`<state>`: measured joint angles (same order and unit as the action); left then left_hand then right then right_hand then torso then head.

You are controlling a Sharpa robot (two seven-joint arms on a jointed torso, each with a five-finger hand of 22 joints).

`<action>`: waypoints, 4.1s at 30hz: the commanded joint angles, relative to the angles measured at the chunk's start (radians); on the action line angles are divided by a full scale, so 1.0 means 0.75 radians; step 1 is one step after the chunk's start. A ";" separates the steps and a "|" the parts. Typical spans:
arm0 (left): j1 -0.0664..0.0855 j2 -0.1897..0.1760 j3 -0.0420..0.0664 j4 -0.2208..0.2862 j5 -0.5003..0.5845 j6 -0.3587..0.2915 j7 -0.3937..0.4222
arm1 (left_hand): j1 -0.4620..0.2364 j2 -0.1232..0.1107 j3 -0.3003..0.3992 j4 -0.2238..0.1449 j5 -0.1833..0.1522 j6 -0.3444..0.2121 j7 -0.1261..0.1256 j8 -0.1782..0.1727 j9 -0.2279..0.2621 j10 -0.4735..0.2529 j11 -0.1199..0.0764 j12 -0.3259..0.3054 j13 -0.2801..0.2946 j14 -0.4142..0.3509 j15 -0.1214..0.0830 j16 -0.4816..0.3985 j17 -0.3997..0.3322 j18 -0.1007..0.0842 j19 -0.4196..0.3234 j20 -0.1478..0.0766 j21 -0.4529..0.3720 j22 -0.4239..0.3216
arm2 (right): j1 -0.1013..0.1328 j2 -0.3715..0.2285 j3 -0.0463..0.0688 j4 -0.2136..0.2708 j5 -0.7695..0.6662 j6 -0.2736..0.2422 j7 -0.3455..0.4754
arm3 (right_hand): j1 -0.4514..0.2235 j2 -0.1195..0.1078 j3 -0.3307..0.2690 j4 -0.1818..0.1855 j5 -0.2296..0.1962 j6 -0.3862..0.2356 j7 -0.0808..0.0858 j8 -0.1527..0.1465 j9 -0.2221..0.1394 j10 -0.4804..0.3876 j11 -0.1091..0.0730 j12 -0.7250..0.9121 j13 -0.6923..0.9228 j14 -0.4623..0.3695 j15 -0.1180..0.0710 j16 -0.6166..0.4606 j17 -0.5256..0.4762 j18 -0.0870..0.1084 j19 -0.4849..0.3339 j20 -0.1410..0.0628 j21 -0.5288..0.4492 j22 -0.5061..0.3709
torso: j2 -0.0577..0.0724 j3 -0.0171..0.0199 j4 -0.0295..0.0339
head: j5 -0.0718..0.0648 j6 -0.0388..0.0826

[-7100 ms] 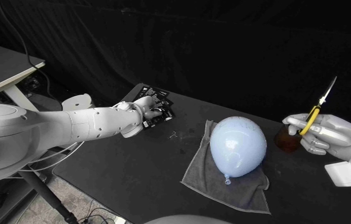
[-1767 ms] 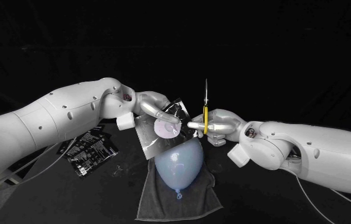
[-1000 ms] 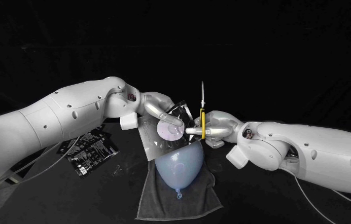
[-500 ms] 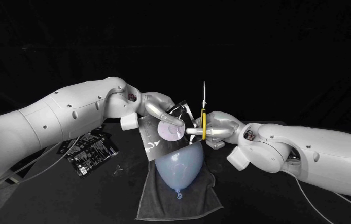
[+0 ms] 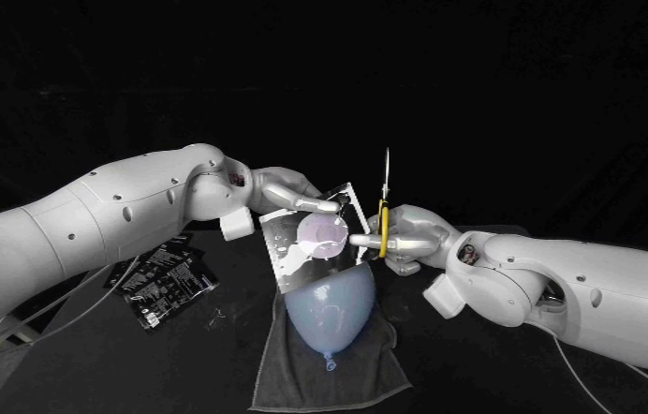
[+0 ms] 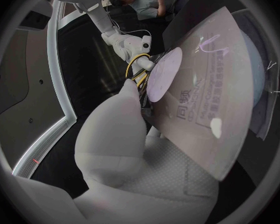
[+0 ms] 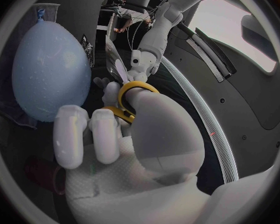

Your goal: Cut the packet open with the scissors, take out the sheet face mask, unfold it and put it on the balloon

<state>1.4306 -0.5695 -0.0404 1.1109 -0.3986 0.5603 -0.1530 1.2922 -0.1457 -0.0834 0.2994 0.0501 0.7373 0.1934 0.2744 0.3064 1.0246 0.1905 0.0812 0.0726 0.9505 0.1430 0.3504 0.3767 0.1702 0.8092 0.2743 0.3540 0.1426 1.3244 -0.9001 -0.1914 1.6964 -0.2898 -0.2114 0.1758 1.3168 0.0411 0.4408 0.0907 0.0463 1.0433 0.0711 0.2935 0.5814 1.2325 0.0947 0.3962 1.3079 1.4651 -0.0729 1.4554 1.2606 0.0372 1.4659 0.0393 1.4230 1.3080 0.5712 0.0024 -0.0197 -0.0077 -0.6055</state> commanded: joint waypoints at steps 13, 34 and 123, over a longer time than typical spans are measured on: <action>-0.053 -0.087 -0.025 0.013 0.434 -0.330 0.146 | -0.035 -0.110 -0.090 0.004 0.007 -0.040 0.050 -0.002 0.011 -0.029 0.004 -0.008 -0.008 -0.117 0.023 -0.153 -0.074 0.022 0.079 -0.006 -0.074 -0.068 | 0.000 -0.049 0.017 0.004 -0.053 -0.104 0.099 | -0.007 0.002 0.016 -0.020 0.004 0.010 -0.017 0.009 0.041 0.391 -0.154 1.193 0.118 0.067 -0.012 0.009 0.001 0.006 0.004 -0.011 -0.001 0.204 | 0.001 0.0005 0.0022 | -0.002 0.023; -0.331 -0.113 0.004 0.057 0.881 -0.425 0.516 | 0.098 -0.116 -0.095 0.003 0.004 -0.326 -0.051 -0.079 -0.046 -0.305 -0.025 -0.018 -0.010 -0.220 0.080 -0.294 -0.160 -0.012 -0.235 0.025 -0.327 -0.123 | 0.001 -0.050 0.051 -0.056 -0.050 -0.171 0.157 | -0.009 -0.001 0.025 -0.035 0.004 0.002 -0.017 0.014 0.055 0.391 -0.154 1.196 0.121 0.068 -0.013 0.010 0.004 0.006 0.003 -0.012 -0.002 0.205 | 0.002 -0.0040 0.0013 | -0.003 0.068; -0.340 -0.020 0.049 0.114 0.757 -0.526 0.453 | 0.430 0.119 0.855 -0.091 -0.002 0.229 0.012 0.128 -0.023 0.118 -0.048 -0.024 -0.014 0.126 -0.027 -0.274 -0.210 0.021 0.167 -0.016 -0.294 -0.100 | -0.014 0.079 0.045 -0.142 0.004 -0.111 0.131 | -0.091 -0.050 0.002 -0.033 0.003 -0.086 0.016 -0.048 0.066 0.266 -0.127 0.649 -0.203 0.042 0.009 -0.042 -0.107 0.031 -0.063 0.003 -0.102 0.140 | 0.001 -0.0015 0.0006 | -0.025 0.044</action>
<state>1.1750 -0.5809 -0.0040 1.1981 0.1765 0.2019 0.1624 1.6270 -0.0571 0.5539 0.2316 0.0458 0.9040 0.2022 0.3675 0.2870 1.1066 0.1519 0.0686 0.0625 1.0369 0.1250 0.1420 0.2203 0.1728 0.9259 0.2610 0.1300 0.0680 1.3122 -0.8365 -0.1600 1.5895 -0.3093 -0.3027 0.2473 1.2549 0.0162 0.4528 0.0657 0.0466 0.9865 0.0815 0.2641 0.6376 1.2325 0.0946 0.3968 1.1740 1.4654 -0.0758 1.4272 1.1845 0.0477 1.4263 0.0433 1.3491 1.3073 0.5717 0.0013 -0.0188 -0.0262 -0.5740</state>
